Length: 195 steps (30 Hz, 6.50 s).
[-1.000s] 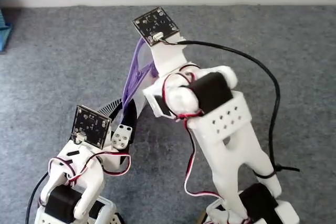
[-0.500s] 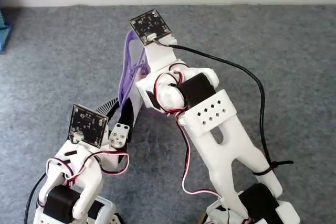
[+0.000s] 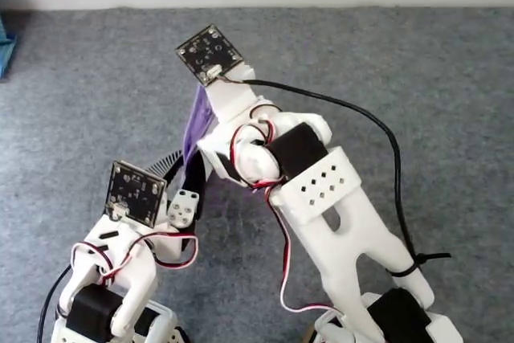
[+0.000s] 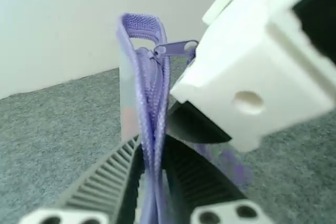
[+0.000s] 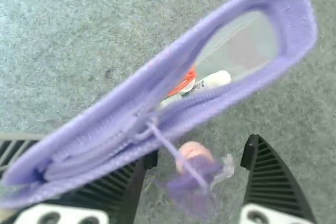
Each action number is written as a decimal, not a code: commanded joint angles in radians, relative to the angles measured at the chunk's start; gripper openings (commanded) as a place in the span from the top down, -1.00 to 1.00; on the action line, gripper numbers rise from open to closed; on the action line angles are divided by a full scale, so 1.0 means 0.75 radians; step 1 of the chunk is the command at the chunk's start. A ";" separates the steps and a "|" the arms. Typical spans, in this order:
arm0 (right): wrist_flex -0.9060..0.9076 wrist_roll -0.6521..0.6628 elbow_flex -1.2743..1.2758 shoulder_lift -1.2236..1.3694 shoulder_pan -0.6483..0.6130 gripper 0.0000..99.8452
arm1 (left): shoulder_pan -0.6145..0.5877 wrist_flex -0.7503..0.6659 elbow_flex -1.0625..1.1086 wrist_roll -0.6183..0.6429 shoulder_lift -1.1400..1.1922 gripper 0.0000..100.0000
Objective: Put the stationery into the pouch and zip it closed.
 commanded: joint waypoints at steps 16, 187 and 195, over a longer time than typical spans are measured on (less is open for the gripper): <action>-0.154 0.037 -0.014 0.009 0.126 0.98 | 0.000 0.000 -0.011 -0.014 -0.029 0.98; 0.605 -0.100 -0.180 0.091 0.705 0.44 | -0.687 0.421 -0.175 0.051 -0.027 0.28; 0.605 -0.203 0.241 -0.294 0.705 0.44 | -0.683 0.509 -0.105 0.051 -0.027 0.28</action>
